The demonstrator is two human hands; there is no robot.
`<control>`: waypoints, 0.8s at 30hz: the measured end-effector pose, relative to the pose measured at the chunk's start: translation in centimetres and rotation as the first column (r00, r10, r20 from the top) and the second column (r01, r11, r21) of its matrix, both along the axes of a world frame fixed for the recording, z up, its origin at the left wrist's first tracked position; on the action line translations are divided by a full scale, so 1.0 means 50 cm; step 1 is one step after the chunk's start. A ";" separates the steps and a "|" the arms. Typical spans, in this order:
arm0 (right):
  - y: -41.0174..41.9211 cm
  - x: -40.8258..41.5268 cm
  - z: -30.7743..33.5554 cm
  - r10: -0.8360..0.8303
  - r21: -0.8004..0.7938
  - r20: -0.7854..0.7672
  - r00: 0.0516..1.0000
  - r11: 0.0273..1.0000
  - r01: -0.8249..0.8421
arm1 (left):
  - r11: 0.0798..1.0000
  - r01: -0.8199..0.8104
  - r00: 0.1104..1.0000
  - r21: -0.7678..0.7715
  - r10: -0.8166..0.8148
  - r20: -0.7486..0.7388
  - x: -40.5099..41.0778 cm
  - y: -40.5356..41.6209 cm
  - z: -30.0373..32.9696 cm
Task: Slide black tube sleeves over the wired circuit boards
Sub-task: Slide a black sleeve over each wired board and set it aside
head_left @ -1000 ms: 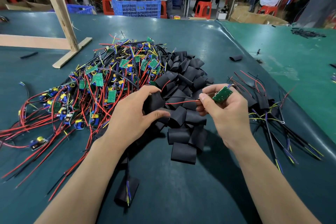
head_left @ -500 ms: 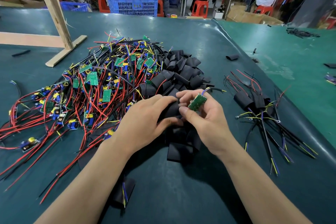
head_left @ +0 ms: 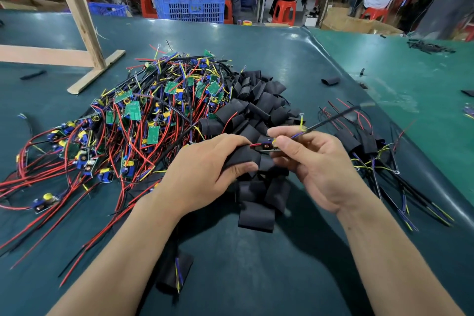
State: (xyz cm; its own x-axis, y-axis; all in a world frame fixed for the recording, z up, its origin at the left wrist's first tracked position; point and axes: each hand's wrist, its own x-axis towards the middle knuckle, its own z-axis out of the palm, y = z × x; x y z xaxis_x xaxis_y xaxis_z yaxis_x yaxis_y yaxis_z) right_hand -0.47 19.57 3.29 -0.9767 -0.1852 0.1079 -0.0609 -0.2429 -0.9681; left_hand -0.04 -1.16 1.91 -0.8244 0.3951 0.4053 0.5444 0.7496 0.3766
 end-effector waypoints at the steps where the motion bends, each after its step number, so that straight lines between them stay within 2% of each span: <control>1: -0.001 0.000 -0.001 -0.017 -0.007 0.004 1.000 1.000 0.017 | 1.000 0.014 1.000 -0.017 -0.014 0.004 0.001 0.001 0.001; 4: -0.005 -0.001 -0.002 -0.071 -0.033 -0.008 0.997 0.997 0.071 | 0.997 0.053 0.999 -0.055 -0.053 0.014 0.004 0.005 0.003; 13: -0.006 0.001 0.000 -0.074 -0.043 -0.054 0.996 0.996 0.072 | 0.984 0.053 0.999 -0.170 -0.051 0.019 0.004 0.008 0.008; 18: 0.002 -0.001 0.004 -0.064 -0.023 -0.090 0.994 0.998 0.062 | 0.990 0.046 0.998 -0.133 -0.050 -0.028 0.005 0.005 0.005; 21: -0.002 0.001 0.003 -0.066 -0.034 -0.091 0.994 0.997 0.063 | 0.996 0.083 0.991 -0.040 -0.086 -0.097 0.007 0.009 0.005; 24: -0.005 0.001 0.000 -0.066 -0.004 -0.087 0.994 0.998 0.066 | 0.997 0.069 0.985 -0.028 -0.073 -0.155 0.005 0.009 0.002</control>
State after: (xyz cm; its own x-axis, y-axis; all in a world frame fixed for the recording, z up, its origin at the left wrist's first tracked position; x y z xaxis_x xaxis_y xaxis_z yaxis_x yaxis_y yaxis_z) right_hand -0.43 19.32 3.28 -0.9737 -0.1208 0.1930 -0.1606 -0.2364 -0.9583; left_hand 0.20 -0.71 2.00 -0.7214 0.4609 0.5168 0.6471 0.7144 0.2662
